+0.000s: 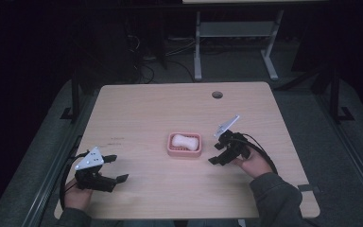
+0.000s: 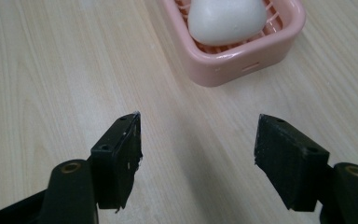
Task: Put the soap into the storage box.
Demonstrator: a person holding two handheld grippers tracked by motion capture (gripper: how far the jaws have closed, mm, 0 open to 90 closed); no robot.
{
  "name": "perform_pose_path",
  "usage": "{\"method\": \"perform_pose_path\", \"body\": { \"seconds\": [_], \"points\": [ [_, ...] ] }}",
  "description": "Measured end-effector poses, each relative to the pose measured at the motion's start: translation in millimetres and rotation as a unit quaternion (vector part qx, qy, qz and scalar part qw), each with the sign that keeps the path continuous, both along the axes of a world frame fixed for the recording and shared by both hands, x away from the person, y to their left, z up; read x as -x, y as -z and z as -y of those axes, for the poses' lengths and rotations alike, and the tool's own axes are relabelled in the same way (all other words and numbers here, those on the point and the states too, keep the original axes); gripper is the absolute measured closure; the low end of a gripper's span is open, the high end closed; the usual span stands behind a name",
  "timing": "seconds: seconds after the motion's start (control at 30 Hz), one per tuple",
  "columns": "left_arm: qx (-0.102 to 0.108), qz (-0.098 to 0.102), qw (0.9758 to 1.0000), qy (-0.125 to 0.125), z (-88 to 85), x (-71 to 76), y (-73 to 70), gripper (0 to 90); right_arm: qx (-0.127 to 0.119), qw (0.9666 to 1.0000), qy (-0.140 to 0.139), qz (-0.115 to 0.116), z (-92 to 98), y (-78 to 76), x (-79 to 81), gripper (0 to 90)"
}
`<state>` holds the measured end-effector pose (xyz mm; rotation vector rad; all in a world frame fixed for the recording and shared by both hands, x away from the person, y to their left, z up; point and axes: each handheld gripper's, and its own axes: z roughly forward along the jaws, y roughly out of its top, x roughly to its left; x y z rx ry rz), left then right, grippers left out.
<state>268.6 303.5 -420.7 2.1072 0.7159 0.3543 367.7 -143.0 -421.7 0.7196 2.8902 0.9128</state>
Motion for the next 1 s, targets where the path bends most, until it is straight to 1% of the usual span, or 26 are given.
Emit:
{"method": "perform_pose_path", "body": {
  "seconds": [0.03,0.07,0.13,0.23,0.33,0.37,0.47,0.53,0.63,0.77,0.9,1.0],
  "points": [
    [-0.001,0.0,1.0,0.0,0.1,-0.1,0.0,14.8,0.0,1.0,-0.003,0.004,0.8,1.1,0.0,31.3],
    [-0.001,0.0,1.0,0.0,0.1,-0.1,0.0,14.8,-0.001,1.0,0.001,-0.001,1.2,1.6,1.2,31.4],
    [-0.001,0.001,1.0,0.001,0.3,-0.1,0.0,14.8,-0.003,1.0,-0.003,0.004,3.1,3.5,1.9,31.3],
    [-0.002,0.0,1.0,0.001,0.5,-0.1,0.2,14.8,-0.003,1.0,0.002,-0.004,6.0,4.6,4.1,31.3],
    [-0.003,0.0,1.0,0.002,0.5,-0.1,-0.1,14.8,-0.002,1.0,0.002,-0.002,7.2,4.4,5.0,31.3],
    [-0.002,0.0,1.0,0.001,0.7,0.0,0.1,14.8,-0.007,1.0,0.005,0.001,9.4,4.0,7.3,31.3],
    [0.0,0.001,1.0,0.001,0.6,0.2,0.2,14.8,-0.008,0.9999,0.004,0.004,11.4,5.3,10.2,31.3],
    [0.0,0.001,1.0,0.001,0.6,0.1,0.3,14.8,-0.01,0.9999,0.007,0.002,12.8,5.5,13.1,31.3],
    [0.0,0.001,1.0,0.0,0.6,0.0,0.3,14.8,-0.011,0.9999,0.005,0.006,14.3,6.6,14.2,31.3],
    [-0.002,0.001,1.0,0.001,0.9,0.4,0.3,14.8,-0.012,0.9998,0.013,0.0,17.6,6.7,19.7,31.3],
    [-0.002,0.0,1.0,0.001,1.0,0.3,0.4,14.8,-0.014,0.9998,0.015,0.002,21.0,6.9,22.5,31.3],
    [-0.002,0.0,1.0,0.001,1.1,0.4,0.5,14.8,-0.017,0.9996,0.021,-0.001,25.3,8.0,26.2,31.3]
  ]
}}
